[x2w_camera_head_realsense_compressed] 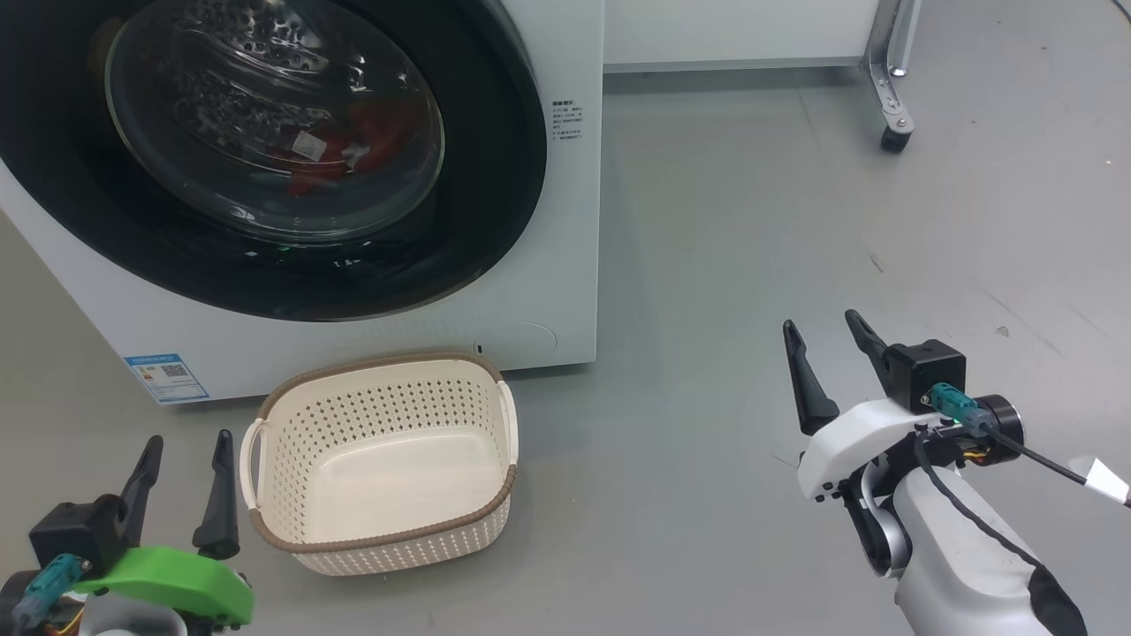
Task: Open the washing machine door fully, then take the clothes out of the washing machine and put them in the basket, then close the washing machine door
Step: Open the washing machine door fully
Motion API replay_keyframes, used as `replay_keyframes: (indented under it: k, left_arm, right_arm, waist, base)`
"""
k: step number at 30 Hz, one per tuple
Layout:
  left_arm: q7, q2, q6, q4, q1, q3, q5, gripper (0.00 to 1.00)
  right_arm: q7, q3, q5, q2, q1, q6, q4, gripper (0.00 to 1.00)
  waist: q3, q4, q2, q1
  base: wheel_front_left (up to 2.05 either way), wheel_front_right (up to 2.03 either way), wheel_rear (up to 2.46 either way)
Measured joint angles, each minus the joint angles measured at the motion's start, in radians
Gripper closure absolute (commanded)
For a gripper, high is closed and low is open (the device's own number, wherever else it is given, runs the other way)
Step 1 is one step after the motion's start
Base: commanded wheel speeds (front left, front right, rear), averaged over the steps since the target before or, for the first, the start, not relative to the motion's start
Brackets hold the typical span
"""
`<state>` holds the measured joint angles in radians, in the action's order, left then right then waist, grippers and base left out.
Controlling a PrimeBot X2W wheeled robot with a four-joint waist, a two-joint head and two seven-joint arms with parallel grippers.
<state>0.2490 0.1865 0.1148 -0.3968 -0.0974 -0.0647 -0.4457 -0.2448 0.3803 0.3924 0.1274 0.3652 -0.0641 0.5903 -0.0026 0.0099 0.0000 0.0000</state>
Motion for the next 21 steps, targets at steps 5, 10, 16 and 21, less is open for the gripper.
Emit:
replay_keyframes:
  k: [5,10,16,21]
  left_arm:
    - [0.000,-0.010,0.000,-0.004,0.000,0.015,0.010,0.00]
    - [0.000,-0.018,0.000,-0.008,0.000,0.026,0.034,0.00]
    - [0.000,-0.034,0.001,-0.009,0.000,0.035,0.046,0.00]
    - [0.000,-0.038,0.002,-0.008,0.002,0.045,0.061,0.00]
  right_arm:
    - [0.000,-0.014,-0.001,0.000,0.000,0.000,-0.007,0.00]
    - [0.000,-0.029,-0.001,-0.003,-0.001,0.000,-0.021,0.00]
    - [-0.002,-0.036,-0.008,-0.010,-0.001,0.000,-0.030,0.00]
    - [-0.003,-0.059,-0.007,-0.018,-0.002,0.000,-0.057,1.00]
  waist:
    - [0.000,0.000,0.0000,0.0000]
    - [0.001,-0.001,0.0000,0.0000]
    - [0.004,-0.001,0.0000,0.0000]
    - [0.010,-0.001,0.0000,0.0000]
  base:
    - [0.00,0.00,0.00]
    - [0.00,0.00,0.00]
    - [0.00,0.00,0.00]
    - [0.00,0.00,0.00]
